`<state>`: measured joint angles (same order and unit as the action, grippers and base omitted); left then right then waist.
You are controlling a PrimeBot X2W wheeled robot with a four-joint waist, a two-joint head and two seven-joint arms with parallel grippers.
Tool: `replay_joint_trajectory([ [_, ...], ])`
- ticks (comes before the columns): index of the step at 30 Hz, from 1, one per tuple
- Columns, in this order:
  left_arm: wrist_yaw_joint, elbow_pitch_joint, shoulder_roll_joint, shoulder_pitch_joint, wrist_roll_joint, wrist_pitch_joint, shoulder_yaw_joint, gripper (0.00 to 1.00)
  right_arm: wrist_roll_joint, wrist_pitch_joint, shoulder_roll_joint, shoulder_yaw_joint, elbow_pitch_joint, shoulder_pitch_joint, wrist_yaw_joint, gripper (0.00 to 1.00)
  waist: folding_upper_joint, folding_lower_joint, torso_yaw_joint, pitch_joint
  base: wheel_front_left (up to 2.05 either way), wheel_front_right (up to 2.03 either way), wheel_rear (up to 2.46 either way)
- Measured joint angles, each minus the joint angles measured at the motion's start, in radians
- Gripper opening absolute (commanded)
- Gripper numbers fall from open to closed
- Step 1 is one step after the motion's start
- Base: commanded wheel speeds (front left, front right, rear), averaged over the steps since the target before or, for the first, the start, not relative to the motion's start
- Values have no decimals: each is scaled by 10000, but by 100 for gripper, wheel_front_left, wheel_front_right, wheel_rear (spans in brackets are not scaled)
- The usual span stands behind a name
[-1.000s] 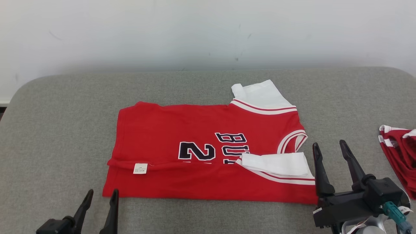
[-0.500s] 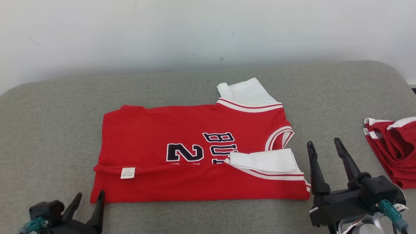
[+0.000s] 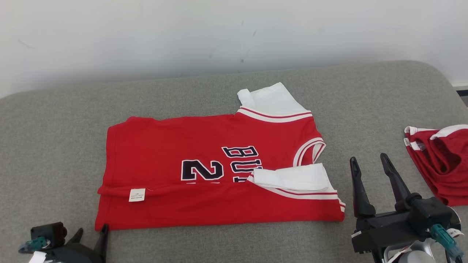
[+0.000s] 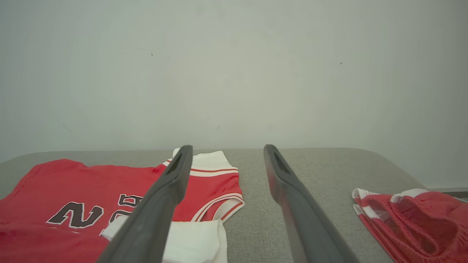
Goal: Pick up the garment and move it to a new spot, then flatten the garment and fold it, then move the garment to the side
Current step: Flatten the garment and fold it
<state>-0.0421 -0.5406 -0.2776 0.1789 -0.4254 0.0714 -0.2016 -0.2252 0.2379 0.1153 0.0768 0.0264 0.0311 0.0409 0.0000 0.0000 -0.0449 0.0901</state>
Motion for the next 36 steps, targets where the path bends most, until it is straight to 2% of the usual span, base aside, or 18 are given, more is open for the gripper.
replay_joint_trajectory([
  [16,-215,-1034,182,625,-186,90,-173,100,27,12,6,23,-15,1,0,100,0,0,-27,92,0,0,0],
  [17,-278,-1103,180,674,-186,121,-199,85,27,12,6,23,-15,1,0,100,0,0,-31,101,0,0,0],
  [18,-297,-1160,176,741,-186,165,-224,85,27,12,6,23,-15,1,0,100,0,0,-34,111,0,0,0],
  [19,-299,-1183,176,785,-186,167,-255,40,27,12,6,23,-17,1,0,100,0,0,-37,122,0,0,0],
  [20,-301,-1214,182,808,-186,167,-288,22,27,13,6,23,-17,1,0,100,0,0,-38,132,0,0,0],
  [21,-328,-1250,188,825,-186,173,-320,0,27,13,6,25,-17,1,0,100,0,0,-39,141,0,0,0],
  [28,-495,-1434,274,976,-186,173,-445,0,52,-176,178,77,79,-9,-71,100,0,0,0,188,0,0,0],
  [33,-564,-1569,286,1087,-230,159,-485,0,-42,-1202,422,167,391,-277,-314,100,0,0,51,195,0,0,0],
  [36,-614,-1630,291,1127,-244,140,-495,0,-155,-1977,529,194,479,-674,-324,100,0,0,67,196,0,0,0],
])
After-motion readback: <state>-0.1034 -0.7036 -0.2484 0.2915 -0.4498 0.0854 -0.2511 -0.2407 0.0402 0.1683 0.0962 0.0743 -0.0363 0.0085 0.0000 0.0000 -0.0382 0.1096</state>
